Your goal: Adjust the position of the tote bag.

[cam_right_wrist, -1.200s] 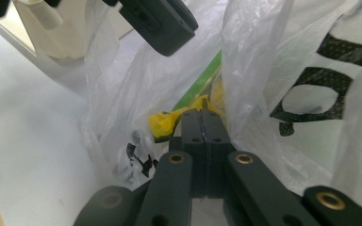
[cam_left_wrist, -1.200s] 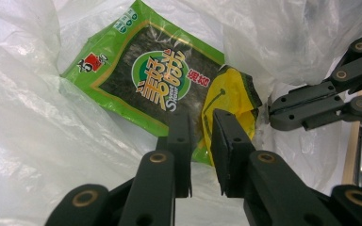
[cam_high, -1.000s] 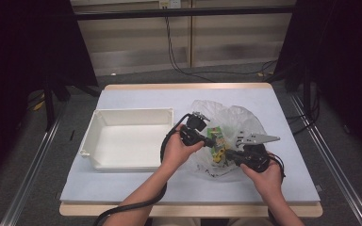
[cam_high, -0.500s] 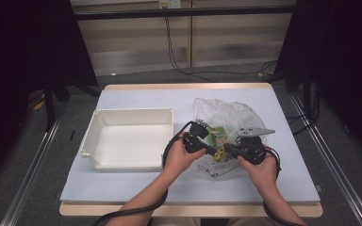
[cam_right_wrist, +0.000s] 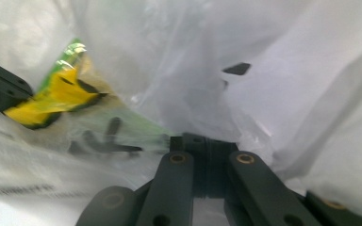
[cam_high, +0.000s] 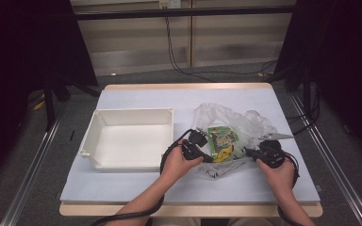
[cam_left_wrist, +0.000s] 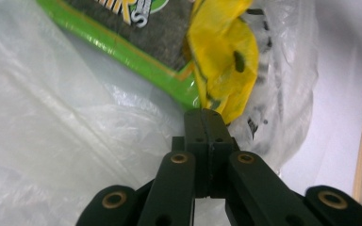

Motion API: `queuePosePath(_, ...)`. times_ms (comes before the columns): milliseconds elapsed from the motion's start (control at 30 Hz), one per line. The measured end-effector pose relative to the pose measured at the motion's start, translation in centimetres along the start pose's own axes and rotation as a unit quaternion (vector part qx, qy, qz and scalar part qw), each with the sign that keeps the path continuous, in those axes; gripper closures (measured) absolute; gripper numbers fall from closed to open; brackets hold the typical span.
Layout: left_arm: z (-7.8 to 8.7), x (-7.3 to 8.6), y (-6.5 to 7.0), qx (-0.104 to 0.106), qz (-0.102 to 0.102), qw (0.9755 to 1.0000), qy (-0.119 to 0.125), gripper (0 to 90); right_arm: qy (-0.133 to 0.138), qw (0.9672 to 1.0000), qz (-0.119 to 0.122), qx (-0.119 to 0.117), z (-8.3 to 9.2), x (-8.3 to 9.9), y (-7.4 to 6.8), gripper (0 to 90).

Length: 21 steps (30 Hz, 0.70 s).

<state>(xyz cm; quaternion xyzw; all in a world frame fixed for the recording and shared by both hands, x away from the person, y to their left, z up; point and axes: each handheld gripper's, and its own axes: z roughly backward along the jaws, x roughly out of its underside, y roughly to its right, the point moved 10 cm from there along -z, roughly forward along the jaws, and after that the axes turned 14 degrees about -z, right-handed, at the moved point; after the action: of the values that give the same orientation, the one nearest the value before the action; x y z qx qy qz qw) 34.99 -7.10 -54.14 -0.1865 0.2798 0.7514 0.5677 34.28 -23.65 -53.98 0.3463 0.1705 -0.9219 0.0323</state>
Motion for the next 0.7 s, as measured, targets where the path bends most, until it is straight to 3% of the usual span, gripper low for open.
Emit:
queuePosePath(167, 0.0, 1.0, -0.2, -0.002, 0.007, 1.0, -0.006, 90.0, -0.013, 0.9998, -0.01, 0.007, -0.1, 1.2, 1.4, 90.0)
queuePosePath(367, 0.1, 1.2, -0.3, -0.007, -0.003, 0.9999, -0.01, 90.0, -0.009, 0.9999, -0.011, 0.01, 0.3, 1.2, 2.5, 90.0)
queuePosePath(500, 0.1, 1.2, -0.3, -0.012, -0.007, 0.9999, -0.006, 90.0, -0.007, 0.9994, -0.03, 0.014, 1.1, 1.4, 3.8, 90.0)
queuePosePath(600, 0.2, 1.2, -0.3, -0.011, -0.007, 0.9999, -0.004, 90.0, -0.007, 0.9998, -0.019, 0.007, 1.3, 1.7, 3.4, 90.0)
queuePosePath(700, 0.2, 1.0, -0.4, -0.012, -0.004, 0.9999, 0.003, 90.0, 0.005, 0.9996, -0.012, -0.025, 1.5, 1.4, 2.5, 87.1)
